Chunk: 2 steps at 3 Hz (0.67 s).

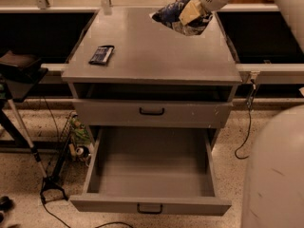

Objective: Place blue chip bag into middle drawer

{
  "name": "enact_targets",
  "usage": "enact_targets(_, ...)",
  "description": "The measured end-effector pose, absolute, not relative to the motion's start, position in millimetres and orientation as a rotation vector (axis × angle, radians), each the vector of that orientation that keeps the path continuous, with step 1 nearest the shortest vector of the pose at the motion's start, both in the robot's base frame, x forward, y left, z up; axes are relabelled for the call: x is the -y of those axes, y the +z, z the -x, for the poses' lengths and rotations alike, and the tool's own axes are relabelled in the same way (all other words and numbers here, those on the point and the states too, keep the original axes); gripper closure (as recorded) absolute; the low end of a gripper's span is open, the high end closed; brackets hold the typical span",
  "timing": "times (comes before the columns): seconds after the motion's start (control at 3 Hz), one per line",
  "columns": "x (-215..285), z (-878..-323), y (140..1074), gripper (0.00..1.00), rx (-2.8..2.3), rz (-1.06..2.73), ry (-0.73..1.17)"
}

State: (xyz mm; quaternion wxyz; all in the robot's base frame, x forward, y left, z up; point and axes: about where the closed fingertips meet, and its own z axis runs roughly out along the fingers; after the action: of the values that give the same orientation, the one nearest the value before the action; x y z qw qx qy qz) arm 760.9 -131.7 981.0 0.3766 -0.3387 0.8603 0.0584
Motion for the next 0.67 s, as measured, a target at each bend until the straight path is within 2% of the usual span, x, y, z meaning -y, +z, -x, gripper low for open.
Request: enact_targets(0.67, 96, -656, 1021, 1.0, -2.139, 1.19, 0.185)
